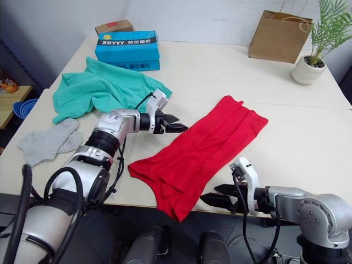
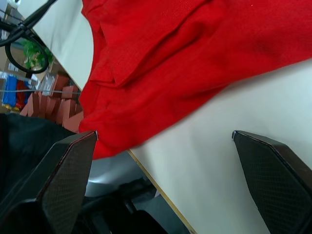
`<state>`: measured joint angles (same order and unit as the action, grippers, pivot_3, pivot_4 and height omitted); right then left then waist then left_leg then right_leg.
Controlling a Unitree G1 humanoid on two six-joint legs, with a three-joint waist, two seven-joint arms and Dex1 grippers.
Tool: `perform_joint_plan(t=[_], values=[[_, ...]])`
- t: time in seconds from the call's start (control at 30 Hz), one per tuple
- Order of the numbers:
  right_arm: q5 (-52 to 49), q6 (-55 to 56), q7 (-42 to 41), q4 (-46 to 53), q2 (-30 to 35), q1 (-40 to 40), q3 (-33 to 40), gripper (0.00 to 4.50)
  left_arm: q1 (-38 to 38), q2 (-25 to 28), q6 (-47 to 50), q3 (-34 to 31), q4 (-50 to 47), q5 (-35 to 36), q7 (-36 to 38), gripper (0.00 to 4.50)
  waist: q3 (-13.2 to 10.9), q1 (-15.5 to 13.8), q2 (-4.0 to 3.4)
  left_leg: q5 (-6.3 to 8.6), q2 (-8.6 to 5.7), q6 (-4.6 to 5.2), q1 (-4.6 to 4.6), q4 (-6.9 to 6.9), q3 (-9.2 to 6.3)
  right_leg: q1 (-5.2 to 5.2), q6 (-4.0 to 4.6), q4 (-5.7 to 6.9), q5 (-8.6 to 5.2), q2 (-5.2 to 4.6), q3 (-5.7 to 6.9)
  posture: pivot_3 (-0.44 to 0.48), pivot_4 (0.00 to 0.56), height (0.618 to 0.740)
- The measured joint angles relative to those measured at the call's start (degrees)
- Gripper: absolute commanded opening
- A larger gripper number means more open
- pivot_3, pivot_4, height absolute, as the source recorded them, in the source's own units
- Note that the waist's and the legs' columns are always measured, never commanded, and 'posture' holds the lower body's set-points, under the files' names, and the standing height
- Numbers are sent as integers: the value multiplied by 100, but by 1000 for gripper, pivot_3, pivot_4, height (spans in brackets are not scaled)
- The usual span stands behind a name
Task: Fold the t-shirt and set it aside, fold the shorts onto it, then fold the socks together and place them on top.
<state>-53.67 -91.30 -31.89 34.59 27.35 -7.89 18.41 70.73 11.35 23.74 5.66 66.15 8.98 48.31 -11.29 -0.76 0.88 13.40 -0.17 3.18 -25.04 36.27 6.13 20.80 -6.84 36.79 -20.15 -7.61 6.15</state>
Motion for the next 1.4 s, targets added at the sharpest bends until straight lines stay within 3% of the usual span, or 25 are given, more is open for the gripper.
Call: perform_joint_plan(t=[0.2,0.23,0.3,0.37,0.67,1.07,1.4], values=[[-271,10,797,75,-615,19,-12,4500,324,-322,-413,-84,723,-388,-286,3875,5,68,10,-3,-3,3,3,3,-1,0,0,4,0,-5,0,0,150,740],[-318,11,894,76,-671,42,0,4325,341,-376,-466,-134,791,-420,-348,3905,8,72,15,-3,-3,3,5,3,-2,0,0,2,0,-6,-1,0,150,740],[-407,17,1027,76,-705,104,-9,3914,395,-488,-507,-248,902,-466,-419,3495,12,76,22,-3,-3,3,6,2,-5,1,0,0,0,-8,-1,0,150,740],[-495,16,1097,76,-703,185,-55,3253,402,-620,-500,-378,941,-469,-458,3001,12,74,22,-3,-3,3,1,0,-5,10,0,2,0,-9,-4,0,150,740],[-593,-88,1529,62,-1219,300,-413,5,463,-830,-450,-524,1107,-728,-491,10,12,82,22,-8,-6,3,-22,-4,15,47,0,33,0,0,-14,0,150,740],[-576,159,1563,-63,-1146,180,-456,5,286,-801,-832,-1042,1113,-670,-833,10,14,84,25,-10,-9,7,-21,1,26,59,0,32,0,-8,-25,0,150,740],[-382,1063,239,-823,1037,-35,-284,5,-61,-491,-951,-1554,893,-432,-1294,10,14,92,27,-9,-7,12,-18,8,33,59,-1,33,1,-8,-26,0,150,740]])
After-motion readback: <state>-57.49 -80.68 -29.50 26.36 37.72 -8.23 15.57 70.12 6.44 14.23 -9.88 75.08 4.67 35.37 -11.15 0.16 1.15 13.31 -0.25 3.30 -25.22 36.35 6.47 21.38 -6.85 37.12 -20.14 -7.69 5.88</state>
